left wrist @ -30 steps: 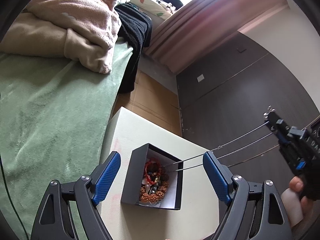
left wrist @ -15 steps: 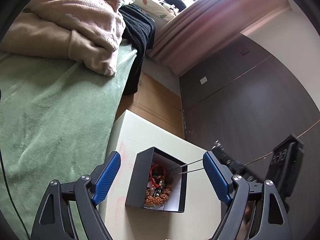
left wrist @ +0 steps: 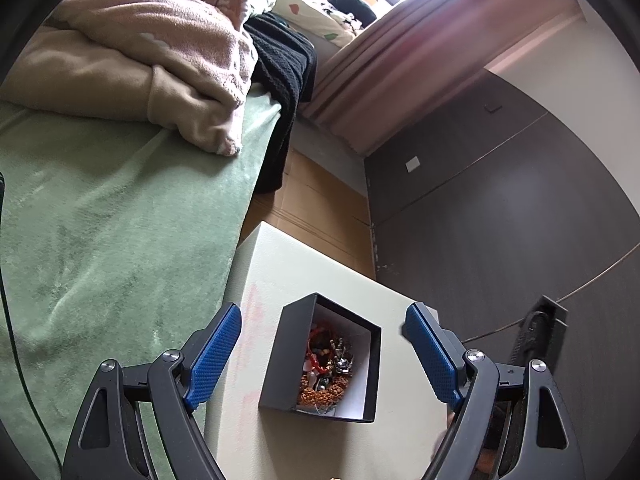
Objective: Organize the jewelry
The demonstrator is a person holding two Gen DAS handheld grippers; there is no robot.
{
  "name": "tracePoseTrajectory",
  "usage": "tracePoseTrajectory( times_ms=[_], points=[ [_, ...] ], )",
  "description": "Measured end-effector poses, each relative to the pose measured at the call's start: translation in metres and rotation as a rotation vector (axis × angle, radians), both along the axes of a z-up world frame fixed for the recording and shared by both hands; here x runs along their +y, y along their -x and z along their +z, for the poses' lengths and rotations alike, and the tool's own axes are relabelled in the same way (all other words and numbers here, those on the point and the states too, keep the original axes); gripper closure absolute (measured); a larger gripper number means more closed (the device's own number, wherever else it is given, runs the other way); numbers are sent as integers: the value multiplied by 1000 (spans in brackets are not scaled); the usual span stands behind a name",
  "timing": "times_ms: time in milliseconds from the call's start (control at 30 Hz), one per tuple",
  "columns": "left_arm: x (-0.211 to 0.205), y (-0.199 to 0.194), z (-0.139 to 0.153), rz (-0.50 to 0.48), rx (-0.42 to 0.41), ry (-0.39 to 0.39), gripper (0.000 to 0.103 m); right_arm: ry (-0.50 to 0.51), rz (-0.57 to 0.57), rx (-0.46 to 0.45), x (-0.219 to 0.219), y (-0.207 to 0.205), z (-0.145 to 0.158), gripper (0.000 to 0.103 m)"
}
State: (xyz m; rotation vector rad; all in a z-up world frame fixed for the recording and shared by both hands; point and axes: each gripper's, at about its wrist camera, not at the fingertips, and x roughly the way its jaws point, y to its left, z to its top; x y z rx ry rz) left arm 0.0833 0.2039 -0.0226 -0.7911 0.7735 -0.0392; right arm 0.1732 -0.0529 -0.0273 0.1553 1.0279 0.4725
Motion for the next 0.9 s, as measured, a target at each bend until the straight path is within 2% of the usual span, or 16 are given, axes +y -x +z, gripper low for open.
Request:
tracePoseTrajectory(
  times_ms=[167,367,433,533,800,867,900],
  points=[
    [-18,-2,2,-31,0,-33,18,-19,-43,-41,-32,18,21,48],
    [-52,-3,3,-81,18,-124,18,6,-91,-64,-76,50,30,47],
    [-62,-3,4,-95,19,-159,18,-8,-110,-65,-89,58,31,36],
    [-74,-1,3,-122,24,-193,18,-12,-125,-66,-103,69,32,31],
    [-97,13,7,-75,3,-301,18,39,-99,-96,-123,94,41,29],
    [-108,21,10,-62,-13,-346,18,71,-99,-107,-125,96,43,26],
    [-115,25,12,-59,-23,-376,15,81,-99,-115,-126,97,44,25]
  ],
)
